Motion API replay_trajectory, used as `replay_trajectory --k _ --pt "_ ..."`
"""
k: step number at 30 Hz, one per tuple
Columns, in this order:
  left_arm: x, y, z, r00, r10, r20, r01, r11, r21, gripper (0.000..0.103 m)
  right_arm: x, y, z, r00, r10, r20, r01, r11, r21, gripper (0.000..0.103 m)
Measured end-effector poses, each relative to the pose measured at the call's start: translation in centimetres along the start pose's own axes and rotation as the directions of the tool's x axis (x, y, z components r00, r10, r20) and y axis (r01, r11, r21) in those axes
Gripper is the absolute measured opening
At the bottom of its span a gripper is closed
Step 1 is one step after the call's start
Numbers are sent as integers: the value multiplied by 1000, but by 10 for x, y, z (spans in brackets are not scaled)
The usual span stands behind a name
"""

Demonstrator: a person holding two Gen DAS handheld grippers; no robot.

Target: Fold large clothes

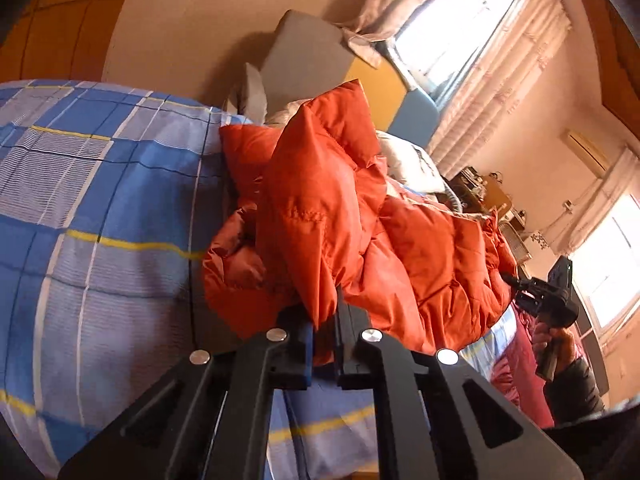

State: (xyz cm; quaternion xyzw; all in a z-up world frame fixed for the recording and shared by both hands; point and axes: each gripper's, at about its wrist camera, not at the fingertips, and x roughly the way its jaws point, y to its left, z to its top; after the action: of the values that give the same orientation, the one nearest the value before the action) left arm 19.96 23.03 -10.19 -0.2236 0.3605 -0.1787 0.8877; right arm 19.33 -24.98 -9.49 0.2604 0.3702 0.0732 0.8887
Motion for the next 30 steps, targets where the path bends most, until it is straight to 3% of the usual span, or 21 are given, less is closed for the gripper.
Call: replay_trajectory --k 6,8,10,11,12,13,20,25,30 --pt "-40 -12 -48 999 -7 -35 6 1000 -23 7 -45 -12 -42 998 -6 -66 4 1000 -23 21" --pt "-46 -12 -60 999 24 -48 -25 999 -24 13 -52 -18 -55 996 -31 -85 28 999 -36 26" --pt "-48 -11 -66 998 33 -54 -35 999 -31 29 -50 -22 -57 993 -56 -104 52 998 -41 35" --pt "-51 -10 -65 998 48 -37 -49 998 -34 51 -50 -20 -55 990 -106 -94 100 993 -66 52" --pt "-53 -10 -62 998 50 -28 -51 998 -36 64 -50 -18 -53 987 -144 -77 136 986 -91 62" --pt "-53 -11 -58 998 60 -19 -61 998 -26 65 -50 -15 -48 985 -168 -49 162 980 -115 71" --pt "-39 -30 -27 989 146 -6 -144 978 153 72 -32 21 -23 965 -256 56 261 919 -297 72" --pt "-21 -39 -7 987 156 -36 -143 962 233 74 5 33 -15 957 -288 20 271 871 -410 71" --pt "1 -37 10 984 168 -60 -146 952 269 72 28 29 -11 948 -315 -36 270 862 -430 47"
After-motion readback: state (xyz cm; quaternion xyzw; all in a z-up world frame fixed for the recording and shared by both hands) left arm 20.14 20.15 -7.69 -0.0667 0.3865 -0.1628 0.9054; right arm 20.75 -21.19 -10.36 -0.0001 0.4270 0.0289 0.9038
